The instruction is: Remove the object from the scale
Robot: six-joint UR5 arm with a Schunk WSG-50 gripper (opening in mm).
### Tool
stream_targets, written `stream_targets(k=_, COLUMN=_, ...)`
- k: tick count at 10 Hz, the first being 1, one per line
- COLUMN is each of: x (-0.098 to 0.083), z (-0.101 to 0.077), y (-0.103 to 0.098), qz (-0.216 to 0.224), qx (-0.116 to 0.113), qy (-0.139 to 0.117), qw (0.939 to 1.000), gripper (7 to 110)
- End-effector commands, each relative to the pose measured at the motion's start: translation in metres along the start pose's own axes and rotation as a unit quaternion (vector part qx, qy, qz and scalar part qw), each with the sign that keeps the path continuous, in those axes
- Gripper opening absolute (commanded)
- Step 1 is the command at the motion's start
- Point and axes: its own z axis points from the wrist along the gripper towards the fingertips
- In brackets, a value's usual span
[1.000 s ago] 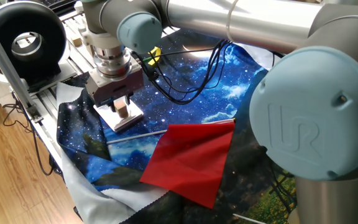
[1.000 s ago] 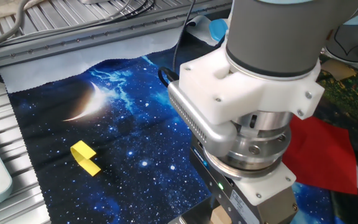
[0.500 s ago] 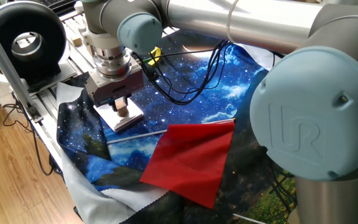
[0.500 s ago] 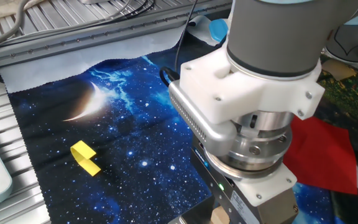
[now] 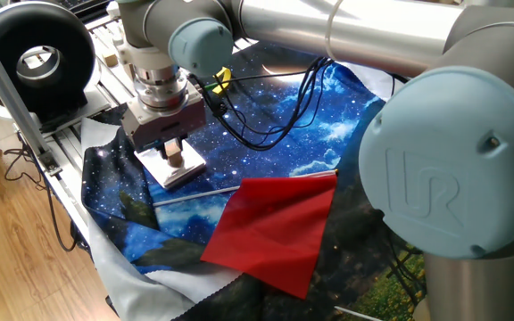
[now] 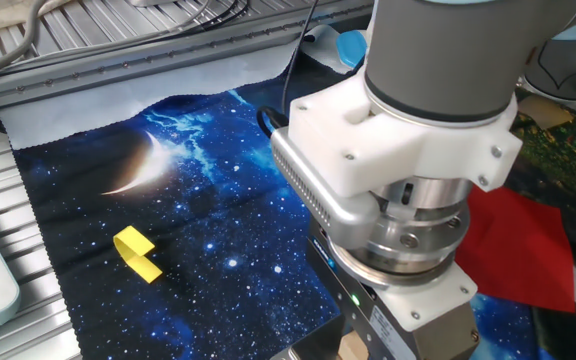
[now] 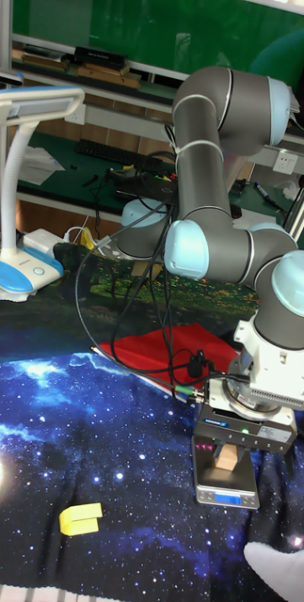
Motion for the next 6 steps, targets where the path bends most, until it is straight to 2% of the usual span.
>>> stream_targets(k=1, x=-0.0009, z=-0.003, y=0.0005, qz=0.006, qx=-0.004, qy=0.001, qw=1.0, gripper=22)
stream_targets(k=4, x=-0.0023, z=-0.0067, y=0.0001, qz=0.007, qx=-0.005, qy=0.003, qw=1.0, gripper=22)
stream_targets(k=6, x=-0.0044, z=-0.0127, y=0.0018, qz=0.01, qx=-0.014, qy=0.008, qw=0.9998, gripper=22)
